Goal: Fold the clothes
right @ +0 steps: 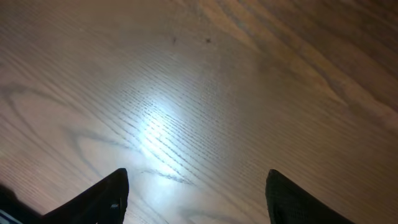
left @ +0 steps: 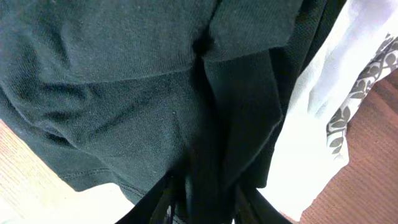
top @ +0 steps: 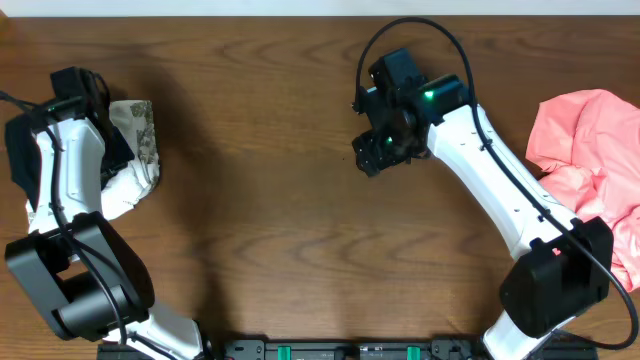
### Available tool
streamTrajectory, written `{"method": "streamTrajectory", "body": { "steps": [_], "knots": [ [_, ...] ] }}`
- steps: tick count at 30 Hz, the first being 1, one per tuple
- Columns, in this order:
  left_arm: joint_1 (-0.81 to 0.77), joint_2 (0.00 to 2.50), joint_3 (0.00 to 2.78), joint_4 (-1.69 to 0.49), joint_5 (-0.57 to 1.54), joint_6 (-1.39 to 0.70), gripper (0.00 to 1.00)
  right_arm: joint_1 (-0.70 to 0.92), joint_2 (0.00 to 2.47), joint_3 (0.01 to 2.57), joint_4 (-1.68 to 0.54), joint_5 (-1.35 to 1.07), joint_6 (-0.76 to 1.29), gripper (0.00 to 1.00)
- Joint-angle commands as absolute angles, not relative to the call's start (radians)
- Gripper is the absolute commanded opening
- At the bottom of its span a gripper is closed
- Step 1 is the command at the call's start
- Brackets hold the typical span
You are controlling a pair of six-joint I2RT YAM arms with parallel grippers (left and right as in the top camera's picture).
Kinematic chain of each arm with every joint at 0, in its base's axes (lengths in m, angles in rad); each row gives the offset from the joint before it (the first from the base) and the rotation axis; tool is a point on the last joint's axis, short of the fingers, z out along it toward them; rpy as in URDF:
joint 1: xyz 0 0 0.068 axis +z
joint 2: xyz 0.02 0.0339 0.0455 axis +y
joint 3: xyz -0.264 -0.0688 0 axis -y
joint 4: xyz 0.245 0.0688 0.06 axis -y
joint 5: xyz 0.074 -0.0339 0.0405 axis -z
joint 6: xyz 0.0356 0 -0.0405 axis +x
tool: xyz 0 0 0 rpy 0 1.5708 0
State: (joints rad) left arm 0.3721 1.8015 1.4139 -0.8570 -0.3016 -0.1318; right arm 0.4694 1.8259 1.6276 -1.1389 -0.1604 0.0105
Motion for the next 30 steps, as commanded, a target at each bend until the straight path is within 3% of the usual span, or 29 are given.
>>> {"method": "streamTrajectory", "body": {
  "steps": [1, 15, 20, 25, 26, 28, 30],
  "knots": [
    [0.376, 1.796, 1.408, -0.865, -0.328, -0.135, 0.29, 0.463, 1.823, 1.634, -1.142, -0.154, 0.006, 0.68],
    [0.375, 1.66, 1.412, -0.882, -0.353, -0.135, 0.25, 0.463, 1.823, 1.634, -1.148, -0.142, 0.006, 0.68],
    [0.376, 1.63, 1.412, -0.885, -0.353, -0.134, 0.15, 0.463, 1.823, 1.634, -1.149, -0.139, 0.006, 0.68],
    [0.375, 1.633, 1.412, -0.888, -0.351, -0.136, 0.15, 0.463, 1.823, 1.634, -1.156, -0.139, 0.006, 0.68],
    [0.375, 1.633, 1.412, -0.888, -0.348, -0.139, 0.17, 0.463, 1.823, 1.634, -1.156, -0.139, 0.006, 0.68],
    [0.375, 1.637, 1.412, -0.888, -0.348, -0.174, 0.42, 0.463, 1.823, 1.634, -1.156, -0.139, 0.006, 0.68],
    [0.375, 1.645, 1.411, -0.889, -0.324, -0.184, 0.47, 0.463, 1.823, 1.634, -1.155, -0.139, 0.006, 0.68]
  ]
}}
